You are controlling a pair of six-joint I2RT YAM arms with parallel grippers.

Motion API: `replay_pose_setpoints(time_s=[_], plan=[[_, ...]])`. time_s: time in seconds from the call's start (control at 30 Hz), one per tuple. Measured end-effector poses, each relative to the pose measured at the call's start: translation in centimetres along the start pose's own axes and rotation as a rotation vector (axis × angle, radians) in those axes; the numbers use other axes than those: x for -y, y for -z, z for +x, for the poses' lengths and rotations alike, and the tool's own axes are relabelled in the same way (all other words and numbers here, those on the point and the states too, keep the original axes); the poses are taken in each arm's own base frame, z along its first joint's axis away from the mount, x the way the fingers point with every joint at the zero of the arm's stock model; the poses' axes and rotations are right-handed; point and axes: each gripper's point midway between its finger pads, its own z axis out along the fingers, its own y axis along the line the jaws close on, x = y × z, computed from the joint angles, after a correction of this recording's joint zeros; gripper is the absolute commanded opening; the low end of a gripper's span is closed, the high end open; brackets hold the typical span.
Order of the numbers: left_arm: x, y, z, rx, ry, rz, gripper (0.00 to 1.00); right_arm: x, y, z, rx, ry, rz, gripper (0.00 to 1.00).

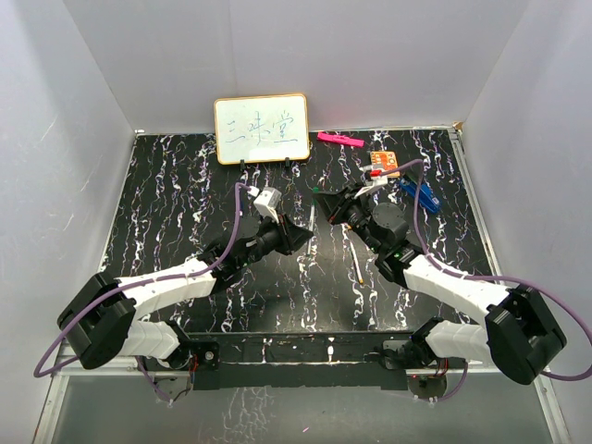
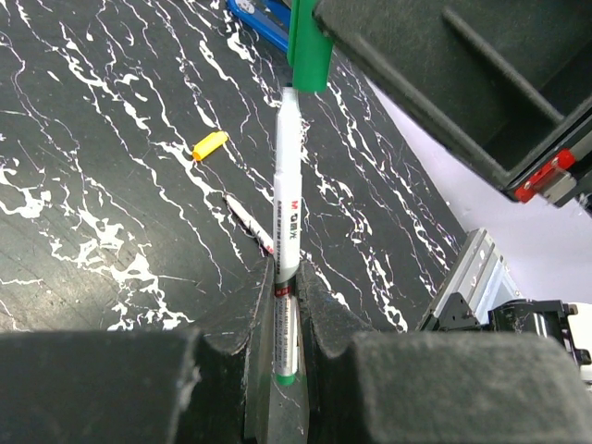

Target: Insert the pens into the pen caps

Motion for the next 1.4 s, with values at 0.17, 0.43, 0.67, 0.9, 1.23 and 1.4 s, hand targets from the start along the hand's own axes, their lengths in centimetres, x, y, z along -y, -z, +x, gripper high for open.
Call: replay_pose_setpoints(time_s=[0.17, 0.43, 0.67, 0.9, 1.23, 1.4], plan=[[0.01, 0.13, 0.51, -0.014, 0.009, 0.009, 0.0, -0.07, -0.29, -0.4, 0.009, 0.013, 0.002, 0.0], [0.23, 0.12, 0.43, -0.011, 0.013, 0.019, 0.0, -0.06, -0.35, -0.6, 0.015, 0.018, 0.004, 0.0], [0.14, 0.09, 0.33, -0.006, 0.012, 0.013, 0.0, -0.08, -0.34, -0.59, 0.014, 0.015, 0.004, 0.0], [0.02, 0.07, 0.25, -0.001, 0.012, 0.007, 0.0, -0.33, -0.32, -0.44, 0.01, 0.007, -0.003, 0.0], [-0.41, 0.09, 0.16, 0.009, 0.008, -0.014, 0.0, -0.3, -0.29, -0.25, 0.003, 0.005, 0.0, 0.0], [-0.62, 0.15, 0.35, 0.007, 0.006, -0.019, 0.0, -0.28, -0.23, -0.04, -0.001, 0.005, 0.001, 0.0]])
